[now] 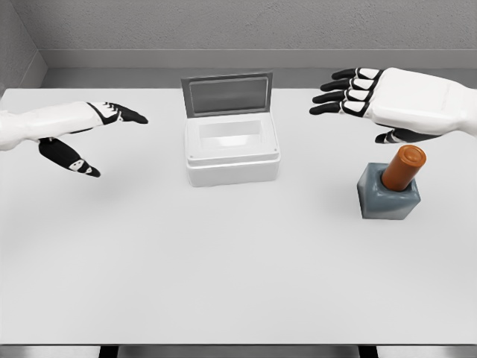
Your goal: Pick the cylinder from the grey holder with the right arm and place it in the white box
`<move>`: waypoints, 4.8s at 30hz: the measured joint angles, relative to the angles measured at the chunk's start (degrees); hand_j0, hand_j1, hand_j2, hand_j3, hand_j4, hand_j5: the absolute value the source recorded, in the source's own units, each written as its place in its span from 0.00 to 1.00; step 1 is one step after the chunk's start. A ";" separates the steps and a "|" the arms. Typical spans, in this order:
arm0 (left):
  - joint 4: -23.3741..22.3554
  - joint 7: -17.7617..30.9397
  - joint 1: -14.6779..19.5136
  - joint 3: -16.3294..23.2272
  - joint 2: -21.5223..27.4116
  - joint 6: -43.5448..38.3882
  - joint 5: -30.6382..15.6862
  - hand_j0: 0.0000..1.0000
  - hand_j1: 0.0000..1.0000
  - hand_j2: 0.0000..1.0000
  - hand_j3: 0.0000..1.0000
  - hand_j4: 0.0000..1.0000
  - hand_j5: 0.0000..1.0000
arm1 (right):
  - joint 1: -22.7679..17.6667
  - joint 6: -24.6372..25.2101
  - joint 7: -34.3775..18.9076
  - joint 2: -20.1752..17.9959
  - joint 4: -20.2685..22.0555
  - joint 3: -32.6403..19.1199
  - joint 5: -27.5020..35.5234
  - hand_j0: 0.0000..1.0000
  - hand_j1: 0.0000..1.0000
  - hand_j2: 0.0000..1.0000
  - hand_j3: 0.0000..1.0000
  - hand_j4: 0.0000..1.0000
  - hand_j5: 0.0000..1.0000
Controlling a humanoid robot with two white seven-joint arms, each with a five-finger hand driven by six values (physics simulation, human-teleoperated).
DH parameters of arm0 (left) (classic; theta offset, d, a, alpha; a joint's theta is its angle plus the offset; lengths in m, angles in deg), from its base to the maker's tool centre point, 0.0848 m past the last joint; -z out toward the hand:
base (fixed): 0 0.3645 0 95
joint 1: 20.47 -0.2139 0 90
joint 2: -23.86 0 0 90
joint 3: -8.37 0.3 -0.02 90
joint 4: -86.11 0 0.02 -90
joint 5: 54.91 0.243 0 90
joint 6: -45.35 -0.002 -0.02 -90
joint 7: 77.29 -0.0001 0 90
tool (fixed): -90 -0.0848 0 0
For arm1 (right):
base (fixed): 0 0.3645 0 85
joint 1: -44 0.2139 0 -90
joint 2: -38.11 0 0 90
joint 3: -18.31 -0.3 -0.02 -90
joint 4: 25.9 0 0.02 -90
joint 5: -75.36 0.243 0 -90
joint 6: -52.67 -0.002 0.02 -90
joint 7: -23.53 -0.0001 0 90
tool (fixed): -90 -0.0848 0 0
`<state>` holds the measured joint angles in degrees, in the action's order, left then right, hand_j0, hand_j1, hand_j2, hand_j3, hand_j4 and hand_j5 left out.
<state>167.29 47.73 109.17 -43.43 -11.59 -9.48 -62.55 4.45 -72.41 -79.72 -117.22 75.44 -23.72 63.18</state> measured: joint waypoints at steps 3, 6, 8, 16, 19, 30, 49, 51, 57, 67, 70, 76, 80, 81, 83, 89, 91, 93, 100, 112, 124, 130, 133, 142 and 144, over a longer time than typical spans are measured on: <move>-0.02 0.00 -0.09 -0.04 0.10 0.00 -0.01 1.00 1.00 1.00 1.00 1.00 1.00 | 0.09 0.00 -0.37 -0.02 0.00 0.05 0.03 1.00 1.00 1.00 1.00 1.00 1.00; -0.08 0.00 -0.09 -0.10 0.16 0.00 -0.02 1.00 1.00 1.00 1.00 1.00 1.00 | 0.00 0.00 -0.39 -0.06 0.00 0.07 0.17 1.00 1.00 1.00 1.00 1.00 1.00; -0.29 0.00 0.26 -0.15 0.18 -0.01 0.07 1.00 1.00 1.00 1.00 1.00 1.00 | 3.70 -0.07 -0.74 -0.88 -0.09 -0.06 -0.42 1.00 1.00 1.00 1.00 1.00 1.00; -2.59 0.00 4.04 -0.33 -0.62 -0.01 2.91 1.00 1.00 1.00 1.00 1.00 1.00 | 5.18 -0.03 -12.49 -5.45 -0.66 0.58 -4.63 1.00 1.00 1.00 1.00 1.00 1.00; -3.69 0.00 4.13 -0.52 -0.65 -0.01 3.30 1.00 1.00 1.00 1.00 1.00 1.00 | 5.10 -0.05 -16.02 -6.55 -0.67 2.03 -5.55 1.00 1.00 1.00 1.00 1.00 1.00; -3.80 0.00 6.06 -0.92 -0.15 0.00 4.17 1.00 1.00 1.00 1.00 1.00 1.00 | 5.45 -0.04 -18.58 -6.82 -0.99 7.47 -6.62 1.00 1.00 1.00 1.00 1.00 1.00; 0.69 0.01 6.95 -1.55 1.81 0.02 6.12 1.00 1.00 1.00 1.00 1.00 1.00 | 5.63 -0.04 -20.29 -0.16 -7.17 9.78 -10.97 1.00 1.00 1.00 1.00 1.00 1.00; 0.78 0.00 6.77 -2.29 2.37 0.01 6.04 1.00 1.00 1.00 1.00 1.00 1.00 | 6.06 -0.04 -20.41 0.07 -7.58 10.19 -11.65 1.00 1.00 1.00 1.00 1.00 1.00; 0.82 0.00 6.59 -2.98 2.88 0.00 6.15 1.00 1.00 1.00 1.00 1.00 1.00 | 6.33 -0.04 -20.51 0.33 -8.01 10.86 -12.71 0.90 0.90 0.90 0.90 0.90 0.90; 0.77 0.00 6.59 -3.16 2.99 0.00 6.09 1.00 1.00 1.00 1.00 1.00 1.00 | 7.02 -0.02 -20.53 0.30 -7.89 11.44 -14.62 0.79 0.79 0.79 0.79 0.79 0.79; 0.76 0.00 6.50 -3.17 2.99 0.01 6.04 1.00 1.00 1.00 1.00 1.00 1.00 | 8.17 -0.03 -20.54 0.27 -7.73 12.86 -14.98 0.79 0.79 0.79 0.79 0.79 0.79; 0.81 0.00 6.50 -3.07 2.80 0.01 6.05 1.00 1.00 1.00 1.00 1.00 1.00 | 8.08 0.26 -20.58 0.22 -7.55 13.77 -14.72 0.80 0.80 0.80 0.80 0.80 0.80; 0.83 0.00 6.42 -2.97 2.85 0.01 6.11 1.00 1.00 1.00 1.00 1.00 1.00 | 8.17 0.33 -20.70 0.01 -6.88 13.94 -14.75 0.76 0.76 0.76 0.76 0.76 0.76; 0.83 0.00 6.42 -2.96 2.88 0.01 6.13 1.00 1.00 1.00 1.00 1.00 1.00 | 8.17 0.24 -21.00 0.04 -6.73 13.99 -14.76 0.68 0.68 0.68 0.68 0.68 0.68; 0.81 0.00 6.50 -2.95 2.90 0.01 6.15 1.00 1.00 1.00 1.00 1.00 1.00 | 8.17 0.29 -21.37 0.10 -6.53 13.97 -14.40 0.68 0.68 0.68 0.68 0.68 0.68; 0.92 0.00 6.15 -2.87 2.74 0.01 5.95 1.00 1.00 1.00 1.00 1.00 1.00 | 8.53 0.15 -21.71 0.07 -6.29 14.01 -14.33 0.60 0.60 0.60 0.60 0.60 0.60; 1.18 0.00 6.06 -2.76 2.65 0.02 6.01 1.00 1.00 1.00 1.00 1.00 1.00 | 8.53 0.44 -21.77 0.03 -6.25 13.85 -13.88 0.56 0.56 0.56 0.56 0.56 0.56; 1.52 0.00 5.98 -2.75 2.68 0.01 6.01 1.00 1.00 1.00 1.00 1.00 1.00 | 8.53 0.27 -21.74 0.01 -6.24 13.91 -14.09 0.53 0.53 0.53 0.53 0.53 0.53; 2.53 0.01 1.67 -2.83 2.49 0.04 6.29 1.00 1.00 1.00 1.00 1.00 1.00 | 9.50 -0.01 -21.81 -0.17 -5.80 13.72 -14.48 0.49 0.49 0.49 0.49 0.49 0.49; 5.28 0.00 1.06 -3.04 2.28 0.00 6.97 1.00 1.00 1.00 1.00 1.00 1.00 | 11.07 -0.06 -21.75 -0.44 -4.70 13.23 -14.25 0.46 0.46 0.46 0.46 0.46 0.46; 5.59 0.00 1.85 -3.27 2.91 -0.01 8.89 1.00 1.00 1.00 1.00 1.00 1.00 | 13.89 -0.07 -21.77 3.74 -5.13 12.51 -14.38 0.46 0.46 0.46 0.46 0.46 0.46; 5.50 0.00 0.88 -5.27 2.88 0.00 9.98 1.00 1.00 1.00 1.00 1.00 1.00 | 14.77 -0.04 -21.77 6.08 -5.25 12.47 -14.36 0.46 0.46 0.46 0.46 0.46 0.46; 5.45 0.00 0.79 -5.48 2.62 0.00 10.16 1.00 1.00 1.00 1.00 1.00 1.00 | 15.29 -0.05 -21.78 7.13 -5.43 12.47 -14.33 0.46 0.46 0.46 0.46 0.46 0.46; 5.40 0.00 0.26 -5.40 2.20 0.00 10.30 1.00 1.00 1.00 1.00 1.00 1.00 | 16.08 -0.05 -21.78 12.94 -10.38 12.48 -14.32 0.46 0.46 0.46 0.46 0.46 0.46; 5.32 0.00 0.26 -5.46 2.16 0.00 10.32 1.00 1.00 1.00 1.00 1.00 1.00 | 16.17 -0.06 -21.78 13.78 -11.33 12.49 -14.32 0.46 0.46 0.46 0.46 0.46 0.46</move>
<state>172.61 47.73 109.43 -48.89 -9.43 -9.48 -52.23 20.62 -72.46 -101.49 -103.43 64.11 -11.23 48.86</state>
